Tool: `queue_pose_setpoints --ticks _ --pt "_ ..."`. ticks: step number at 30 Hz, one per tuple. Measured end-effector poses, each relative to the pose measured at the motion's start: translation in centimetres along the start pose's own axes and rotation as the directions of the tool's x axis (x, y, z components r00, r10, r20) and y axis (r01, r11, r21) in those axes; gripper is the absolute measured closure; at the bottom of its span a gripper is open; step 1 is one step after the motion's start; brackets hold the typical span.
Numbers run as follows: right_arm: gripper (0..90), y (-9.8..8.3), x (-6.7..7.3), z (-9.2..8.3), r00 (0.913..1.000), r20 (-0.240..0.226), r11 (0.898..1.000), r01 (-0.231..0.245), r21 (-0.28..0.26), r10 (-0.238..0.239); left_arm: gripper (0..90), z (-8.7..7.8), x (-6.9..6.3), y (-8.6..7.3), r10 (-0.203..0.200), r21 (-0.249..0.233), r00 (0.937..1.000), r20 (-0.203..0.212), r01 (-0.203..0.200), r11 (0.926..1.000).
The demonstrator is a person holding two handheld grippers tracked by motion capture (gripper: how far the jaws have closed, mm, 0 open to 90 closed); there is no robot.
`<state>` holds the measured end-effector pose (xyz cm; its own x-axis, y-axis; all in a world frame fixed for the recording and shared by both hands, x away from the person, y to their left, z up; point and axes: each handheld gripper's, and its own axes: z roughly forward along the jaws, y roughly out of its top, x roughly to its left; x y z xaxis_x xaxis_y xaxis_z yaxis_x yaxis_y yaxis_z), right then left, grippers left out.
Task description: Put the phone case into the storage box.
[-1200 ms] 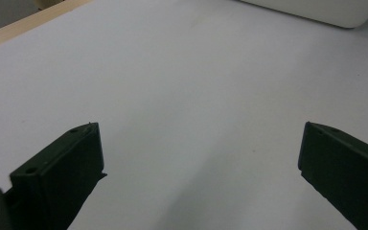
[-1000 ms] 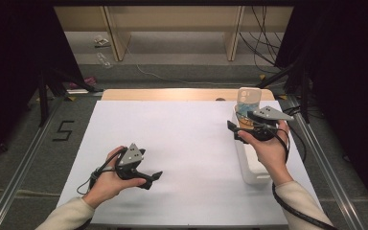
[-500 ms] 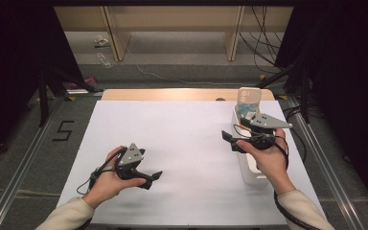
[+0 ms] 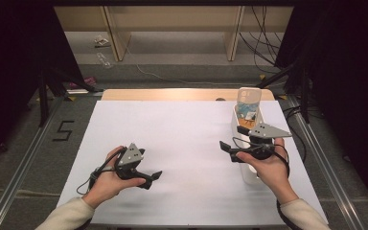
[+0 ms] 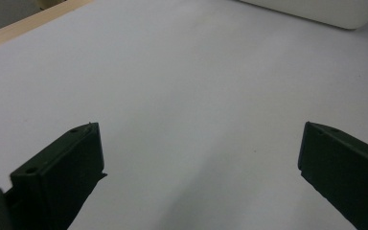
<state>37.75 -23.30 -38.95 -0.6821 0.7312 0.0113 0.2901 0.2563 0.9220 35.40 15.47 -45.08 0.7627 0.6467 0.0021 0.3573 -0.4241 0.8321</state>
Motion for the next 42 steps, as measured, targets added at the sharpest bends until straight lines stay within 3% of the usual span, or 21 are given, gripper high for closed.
queue_pose_setpoints --ticks 17,21,42 --pt "15.4 -0.8 1.5 -0.5 0.9985 -0.043 0.999 0.034 0.005 -0.034 1.4 -0.1 0.0 0.0 -0.003 -0.003 1.0 0.0 0.003 1.0" --pt "15.5 -1.3 1.6 -0.9 0.9981 -0.045 0.999 0.042 0.006 -0.041 1.4 -0.2 -0.1 0.1 -0.02 -0.011 0.9997 0.011 0.02 0.9997" --pt "15.6 -3.3 1.5 -3.1 0.9979 -0.042 0.999 0.049 -0.002 -0.05 1.3 -1.0 -0.6 -0.3 -0.011 -0.009 0.9998 0.018 0.012 0.9999"
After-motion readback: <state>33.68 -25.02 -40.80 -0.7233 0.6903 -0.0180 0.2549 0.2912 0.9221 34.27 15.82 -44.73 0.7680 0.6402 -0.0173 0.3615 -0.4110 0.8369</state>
